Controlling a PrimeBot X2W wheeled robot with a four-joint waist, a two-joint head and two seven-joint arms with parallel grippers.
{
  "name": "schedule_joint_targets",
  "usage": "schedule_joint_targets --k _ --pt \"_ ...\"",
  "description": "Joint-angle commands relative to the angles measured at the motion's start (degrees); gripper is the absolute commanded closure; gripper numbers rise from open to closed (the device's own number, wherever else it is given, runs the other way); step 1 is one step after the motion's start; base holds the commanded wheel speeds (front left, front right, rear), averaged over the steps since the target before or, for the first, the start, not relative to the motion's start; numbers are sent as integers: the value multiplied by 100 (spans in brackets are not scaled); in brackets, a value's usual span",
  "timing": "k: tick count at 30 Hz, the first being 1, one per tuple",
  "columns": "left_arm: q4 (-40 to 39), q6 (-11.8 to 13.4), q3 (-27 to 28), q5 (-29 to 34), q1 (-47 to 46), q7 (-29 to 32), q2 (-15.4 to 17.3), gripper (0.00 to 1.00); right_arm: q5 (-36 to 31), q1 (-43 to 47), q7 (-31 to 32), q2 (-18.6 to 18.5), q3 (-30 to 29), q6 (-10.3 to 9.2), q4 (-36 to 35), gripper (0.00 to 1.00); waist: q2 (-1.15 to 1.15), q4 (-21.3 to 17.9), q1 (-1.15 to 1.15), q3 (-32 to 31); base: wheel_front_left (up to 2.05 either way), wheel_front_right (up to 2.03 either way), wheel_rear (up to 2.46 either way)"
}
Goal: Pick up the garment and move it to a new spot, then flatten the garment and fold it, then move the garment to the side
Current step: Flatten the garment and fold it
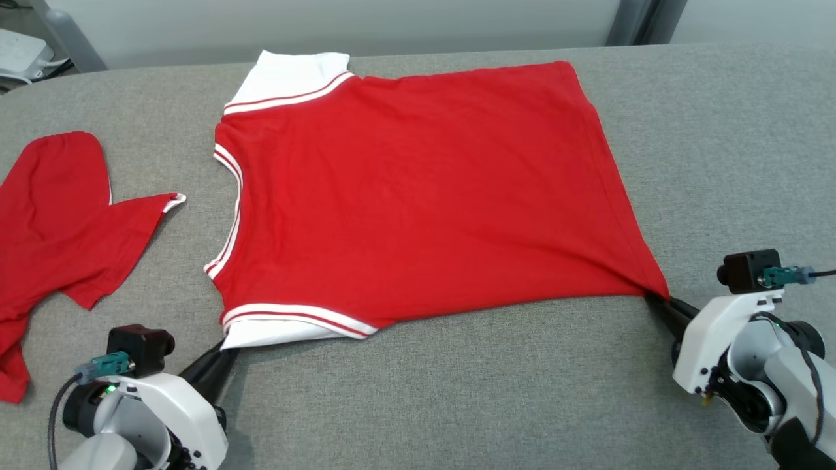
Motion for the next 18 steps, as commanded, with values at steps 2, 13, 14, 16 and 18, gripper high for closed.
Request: schedule_joint_targets --k 2,13,14,16,18 --pt "-327 131 249 102 -27 102 407 100 130 283 88 -339 137 -31 -228 100 0 -30 0 -39 0 0 0" --pt "-1743 508 230 -657 706 1658 1159 100 620 696 517 -1133 417 -31 -1075 100 0 -111 0 -111 0 0 0" --pt "-1800 544 202 -738 737 1826 1186 100 650 720 568 -1143 445 -31 -1101 100 0 -112 0 -115 0 0 0" --pt "-1897 596 176 -839 742 2034 1208 100 673 756 666 -1147 507 -31 -1122 100 0 -112 0 -124 0 0 0" --pt "-1895 649 168 -831 716 2082 1206 100 649 779 724 -1127 561 -31 -1097 100 0 -114 0 -130 0 0 0"
